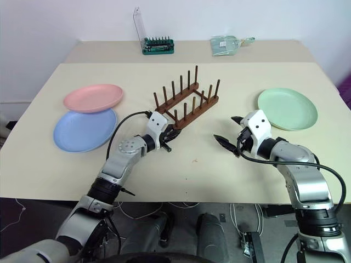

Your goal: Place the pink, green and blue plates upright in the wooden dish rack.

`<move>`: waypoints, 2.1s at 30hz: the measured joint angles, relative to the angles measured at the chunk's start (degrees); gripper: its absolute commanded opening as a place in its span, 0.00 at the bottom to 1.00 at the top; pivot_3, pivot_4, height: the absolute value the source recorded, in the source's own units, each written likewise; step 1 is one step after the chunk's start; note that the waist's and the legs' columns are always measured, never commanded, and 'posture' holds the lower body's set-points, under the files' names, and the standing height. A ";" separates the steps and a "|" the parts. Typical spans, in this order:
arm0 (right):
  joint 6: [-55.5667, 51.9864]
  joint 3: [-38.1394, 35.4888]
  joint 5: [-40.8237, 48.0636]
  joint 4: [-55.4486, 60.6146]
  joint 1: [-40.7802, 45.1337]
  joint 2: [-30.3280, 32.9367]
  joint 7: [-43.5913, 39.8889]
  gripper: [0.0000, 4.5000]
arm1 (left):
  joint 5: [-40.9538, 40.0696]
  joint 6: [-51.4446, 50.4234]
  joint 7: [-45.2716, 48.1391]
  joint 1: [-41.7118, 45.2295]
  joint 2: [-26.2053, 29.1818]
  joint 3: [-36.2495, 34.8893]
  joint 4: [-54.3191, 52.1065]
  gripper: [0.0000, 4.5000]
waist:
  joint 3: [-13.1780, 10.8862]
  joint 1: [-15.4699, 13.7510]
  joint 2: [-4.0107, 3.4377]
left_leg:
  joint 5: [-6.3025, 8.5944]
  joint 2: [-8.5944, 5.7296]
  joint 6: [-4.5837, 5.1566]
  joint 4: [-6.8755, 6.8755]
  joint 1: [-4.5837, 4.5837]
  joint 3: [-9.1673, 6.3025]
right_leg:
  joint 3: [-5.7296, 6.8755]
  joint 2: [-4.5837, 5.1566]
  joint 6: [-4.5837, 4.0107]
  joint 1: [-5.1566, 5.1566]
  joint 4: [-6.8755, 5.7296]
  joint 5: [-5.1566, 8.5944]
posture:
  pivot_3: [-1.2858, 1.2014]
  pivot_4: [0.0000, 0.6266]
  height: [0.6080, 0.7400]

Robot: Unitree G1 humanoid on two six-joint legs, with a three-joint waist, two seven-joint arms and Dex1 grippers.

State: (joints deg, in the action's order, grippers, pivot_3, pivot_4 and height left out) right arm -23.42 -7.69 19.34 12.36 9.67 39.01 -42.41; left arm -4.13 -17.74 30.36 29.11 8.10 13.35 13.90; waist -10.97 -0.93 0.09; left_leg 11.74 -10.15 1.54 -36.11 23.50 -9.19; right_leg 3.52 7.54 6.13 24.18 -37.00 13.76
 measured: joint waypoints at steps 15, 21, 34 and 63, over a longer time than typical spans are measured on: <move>-0.84 -1.67 -0.10 1.09 -6.55 6.31 -4.68 1.00 | -1.35 14.07 30.34 9.45 11.37 4.86 13.55 0.41 | -0.05 0.07 0.06 | 0.02 0.00 0.07 -0.04 0.08 0.06 | -0.03 0.04 0.00 0.07 0.02 0.00 | 0.52 0.24 0.93; 0.57 -1.68 -1.78 0.47 -8.96 6.76 -4.53 0.94 | -0.67 12.62 24.99 10.41 10.63 1.81 16.31 0.84 | -0.05 0.24 0.06 | 0.06 0.00 0.21 0.01 0.09 0.10 | -0.07 0.03 -0.02 0.11 0.06 -0.01 | 0.52 0.24 0.93; 0.34 6.98 -9.08 -1.75 -4.22 5.52 -2.84 0.02 | -3.03 -8.74 22.20 -5.79 14.86 4.89 -16.63 0.20 | 0.00 -1.05 0.00 | 0.16 0.01 0.07 -0.09 -0.01 0.33 | -0.29 0.04 -0.07 -0.03 0.01 0.07 | 0.52 0.24 0.93; 7.56 11.14 -16.49 -15.96 8.75 -0.92 1.14 0.21 | 1.04 -0.28 6.10 4.01 4.67 3.46 1.90 0.31 | 0.44 -0.50 0.25 | 0.09 0.06 0.21 0.08 -0.01 0.51 | -0.58 -0.11 0.16 0.17 -0.01 -0.17 | 0.52 0.24 0.93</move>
State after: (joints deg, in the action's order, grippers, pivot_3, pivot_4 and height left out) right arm -15.86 3.45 2.85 -3.60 18.42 38.09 -41.27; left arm -3.10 -18.02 36.45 33.12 12.78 16.81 15.80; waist -10.54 -1.43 0.34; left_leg 11.83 -10.09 1.75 -36.03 23.49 -8.68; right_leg 2.95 7.43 6.30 24.35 -37.01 13.59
